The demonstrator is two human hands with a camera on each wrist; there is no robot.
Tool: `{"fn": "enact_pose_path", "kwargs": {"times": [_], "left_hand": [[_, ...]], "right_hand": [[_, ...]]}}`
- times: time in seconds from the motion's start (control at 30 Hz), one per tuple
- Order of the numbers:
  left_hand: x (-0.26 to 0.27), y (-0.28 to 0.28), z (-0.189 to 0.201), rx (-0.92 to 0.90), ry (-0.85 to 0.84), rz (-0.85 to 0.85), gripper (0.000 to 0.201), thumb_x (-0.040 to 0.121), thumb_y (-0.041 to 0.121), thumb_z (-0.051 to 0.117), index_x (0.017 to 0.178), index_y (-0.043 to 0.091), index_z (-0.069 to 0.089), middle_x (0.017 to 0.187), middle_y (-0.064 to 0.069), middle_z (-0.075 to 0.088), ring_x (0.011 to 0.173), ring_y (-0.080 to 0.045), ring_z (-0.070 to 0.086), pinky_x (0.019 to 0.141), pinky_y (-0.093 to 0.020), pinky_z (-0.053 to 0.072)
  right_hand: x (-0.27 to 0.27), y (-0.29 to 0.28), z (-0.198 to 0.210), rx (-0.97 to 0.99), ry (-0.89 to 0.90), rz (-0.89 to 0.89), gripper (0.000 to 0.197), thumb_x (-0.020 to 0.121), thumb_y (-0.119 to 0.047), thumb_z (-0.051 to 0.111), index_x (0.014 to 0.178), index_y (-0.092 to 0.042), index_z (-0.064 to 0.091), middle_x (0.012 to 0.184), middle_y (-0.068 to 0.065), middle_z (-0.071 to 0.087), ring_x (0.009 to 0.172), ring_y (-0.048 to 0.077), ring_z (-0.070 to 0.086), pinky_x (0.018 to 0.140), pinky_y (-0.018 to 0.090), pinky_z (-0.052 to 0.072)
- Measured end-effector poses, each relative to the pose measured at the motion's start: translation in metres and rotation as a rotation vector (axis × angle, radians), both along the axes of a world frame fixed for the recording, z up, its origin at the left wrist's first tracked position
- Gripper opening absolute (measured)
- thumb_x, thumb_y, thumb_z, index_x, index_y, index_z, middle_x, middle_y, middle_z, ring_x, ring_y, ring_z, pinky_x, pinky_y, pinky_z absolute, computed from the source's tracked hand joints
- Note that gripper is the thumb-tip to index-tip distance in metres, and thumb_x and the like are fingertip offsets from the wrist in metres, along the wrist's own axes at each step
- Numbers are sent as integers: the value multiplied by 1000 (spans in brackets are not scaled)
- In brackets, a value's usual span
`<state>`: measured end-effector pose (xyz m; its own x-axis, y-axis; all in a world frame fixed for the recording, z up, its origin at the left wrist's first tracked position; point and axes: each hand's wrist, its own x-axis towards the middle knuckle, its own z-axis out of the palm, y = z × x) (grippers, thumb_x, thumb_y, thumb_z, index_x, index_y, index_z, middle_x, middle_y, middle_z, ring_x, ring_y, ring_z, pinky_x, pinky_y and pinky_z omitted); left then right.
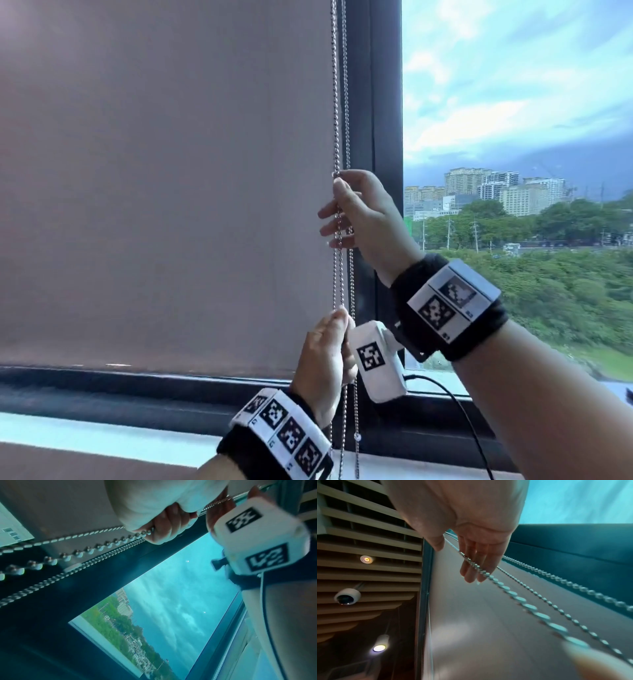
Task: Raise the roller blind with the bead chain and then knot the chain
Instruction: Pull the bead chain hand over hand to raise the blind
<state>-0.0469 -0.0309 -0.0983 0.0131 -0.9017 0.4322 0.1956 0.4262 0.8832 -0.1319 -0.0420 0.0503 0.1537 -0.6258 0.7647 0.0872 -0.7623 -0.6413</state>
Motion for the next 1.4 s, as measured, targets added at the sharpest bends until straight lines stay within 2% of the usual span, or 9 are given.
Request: {"fn": "enact_pose_path", "kwargs": {"times": [0.13, 0.3, 0.37, 0.5, 0.67, 0.87, 1.07, 1.2, 1.4], "left_hand": [[4, 5, -27, 63, -46, -50, 31, 94, 34, 38, 96, 6, 50, 76, -14, 36, 55, -16, 31, 43, -22, 23], [3, 4, -32, 54, -146, -102, 34, 90, 37, 37, 89, 20, 66, 63, 0, 59, 57, -12, 51, 54, -26, 38], [3, 2, -30, 49, -211, -145, 35, 95, 28, 39, 83, 27, 72, 54, 11, 63, 50, -2, 54, 56, -25, 40], [9, -1, -13, 92, -261, -141, 45, 97, 47, 33, 80, 29, 71, 67, 5, 69, 65, -12, 63, 64, -28, 52], [15, -22, 35, -46, -236, -182, 84, 84, 71, 14, 127, 10, 53, 108, -12, 66, 97, -21, 64, 90, -39, 49], [10, -26, 95, -206, -170, -189, 62, 94, 54, 25, 124, 10, 56, 113, -16, 67, 107, -26, 64, 97, -40, 48], [-4, -24, 149, -312, -113, -92, 40, 98, 42, 36, 121, 12, 49, 77, -3, 64, 70, -21, 66, 67, -32, 52], [-15, -27, 151, -308, -1, -14, 35, 99, 42, 34, 85, 17, 54, 52, 7, 37, 39, -7, 32, 39, -21, 25], [-17, -28, 111, -268, 91, -40, 42, 101, 34, 33, 61, 20, 34, 44, 11, 28, 37, -6, 19, 37, -19, 17]], "right_hand": [[5, -3, 2, 75, -25, 50, 28, 100, -31, 39, 112, -8, 49, 68, 4, 51, 50, 13, 44, 46, 27, 43], [8, -12, -11, 115, -190, 58, 39, 101, -33, 33, 66, -18, 37, 48, -6, 33, 35, 6, 26, 34, 18, 22], [5, -14, -13, 128, -236, 97, 40, 101, -31, 33, 64, -18, 35, 44, -8, 33, 33, 8, 24, 34, 16, 20], [3, -19, -22, 100, -241, 85, 41, 102, -28, 33, 62, -18, 35, 43, -6, 33, 31, 8, 24, 34, 15, 20], [0, -27, -59, 167, -191, 71, 42, 101, -29, 37, 61, -16, 40, 43, -7, 37, 34, 9, 32, 34, 19, 26], [-1, -28, -85, 186, -163, 81, 39, 102, -19, 35, 70, -19, 58, 40, -11, 48, 33, 0, 42, 36, 11, 33], [3, -36, -110, 255, -151, 56, 42, 99, -28, 39, 60, -14, 40, 47, -6, 36, 41, 9, 30, 41, 21, 25], [0, -33, -138, 270, -29, 64, 80, 78, -66, 48, 81, 14, 45, 74, 13, 47, 68, 26, 41, 63, 41, 33], [-9, -27, -160, 381, 102, 101, 89, 70, -79, 49, 80, 10, 49, 73, 12, 47, 66, 25, 40, 65, 40, 35]]}}
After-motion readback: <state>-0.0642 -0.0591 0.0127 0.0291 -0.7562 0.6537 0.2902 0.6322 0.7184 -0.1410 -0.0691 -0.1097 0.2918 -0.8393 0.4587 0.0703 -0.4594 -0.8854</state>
